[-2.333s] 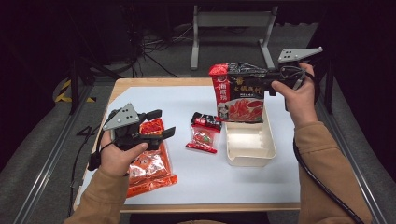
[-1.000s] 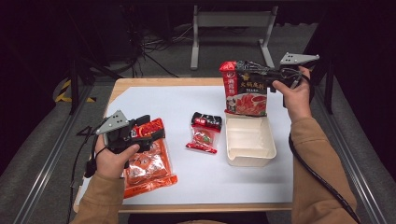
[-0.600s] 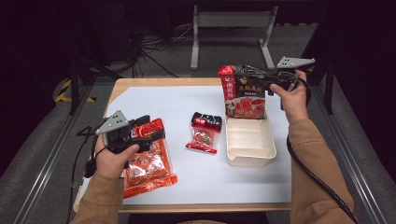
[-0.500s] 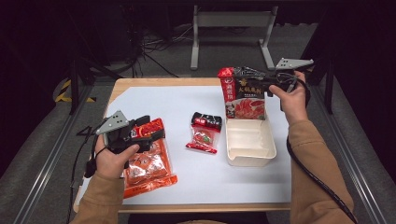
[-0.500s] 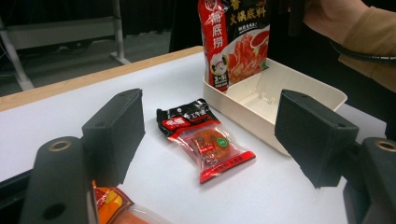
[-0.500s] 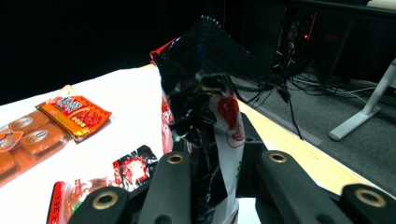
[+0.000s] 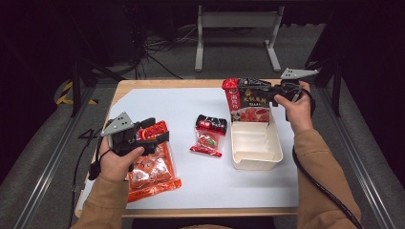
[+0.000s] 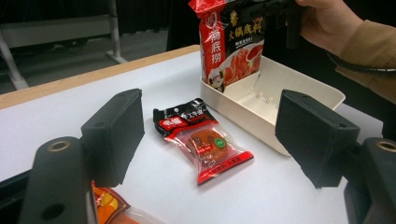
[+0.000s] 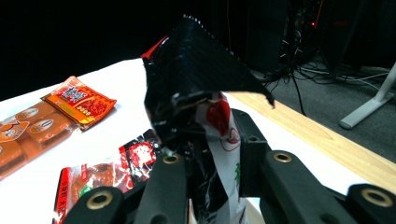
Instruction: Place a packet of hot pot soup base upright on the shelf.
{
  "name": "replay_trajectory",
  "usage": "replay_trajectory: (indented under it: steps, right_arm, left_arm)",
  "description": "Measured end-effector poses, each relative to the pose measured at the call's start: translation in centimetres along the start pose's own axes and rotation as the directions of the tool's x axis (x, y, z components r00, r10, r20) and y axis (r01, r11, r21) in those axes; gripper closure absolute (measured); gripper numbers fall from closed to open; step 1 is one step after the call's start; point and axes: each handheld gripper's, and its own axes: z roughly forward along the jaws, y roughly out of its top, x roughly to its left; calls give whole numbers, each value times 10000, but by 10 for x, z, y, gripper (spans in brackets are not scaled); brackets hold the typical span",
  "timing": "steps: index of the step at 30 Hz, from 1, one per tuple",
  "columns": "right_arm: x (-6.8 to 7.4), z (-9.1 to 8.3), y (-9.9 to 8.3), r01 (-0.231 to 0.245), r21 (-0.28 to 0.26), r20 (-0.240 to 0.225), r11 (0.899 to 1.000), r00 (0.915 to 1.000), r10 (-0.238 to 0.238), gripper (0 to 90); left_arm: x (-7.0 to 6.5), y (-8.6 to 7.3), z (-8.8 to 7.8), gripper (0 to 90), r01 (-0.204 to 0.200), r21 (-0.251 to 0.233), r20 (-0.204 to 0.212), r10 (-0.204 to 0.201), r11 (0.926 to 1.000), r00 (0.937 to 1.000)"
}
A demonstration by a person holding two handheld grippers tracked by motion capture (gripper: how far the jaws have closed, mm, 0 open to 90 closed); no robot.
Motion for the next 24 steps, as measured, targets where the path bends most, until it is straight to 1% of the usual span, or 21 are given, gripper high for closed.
replay_trajectory:
  steps: [7, 10, 12, 17, 21, 24]
  right_arm:
    - [1, -5, -5, -69, 209, 140, 9998, 9999, 66, 760]
    - [1, -7, -7, -106, 348, 243, 9993, 9997, 97, 761]
    - [1, -8, -9, -137, 512, 365, 9986, 9993, 118, 766]
    - [1, -11, -13, -102, 725, 588, 9973, 9983, 60, 775]
    - [1, -13, -17, -226, 724, 704, 9971, 9974, 175, 776]
    - [-1, -14, -20, -280, 654, 707, 9975, 9972, 234, 774]
  left_arm:
    - [0, 1, 2, 247, -68, 6, 37, 68, 10000, 10000]
    - [0, 1, 3, 242, -31, 60, 67, 31, 10000, 10000]
    - [0, 1, 3, 241, -101, 82, 55, 100, 9999, 9999]
    - [1, 0, 3, 239, -46, 109, 76, 45, 9999, 10000]
    - [1, 0, 3, 238, -27, 134, 67, 26, 9999, 10000]
    - [1, 0, 3, 235, -49, 222, 36, 48, 9997, 10000]
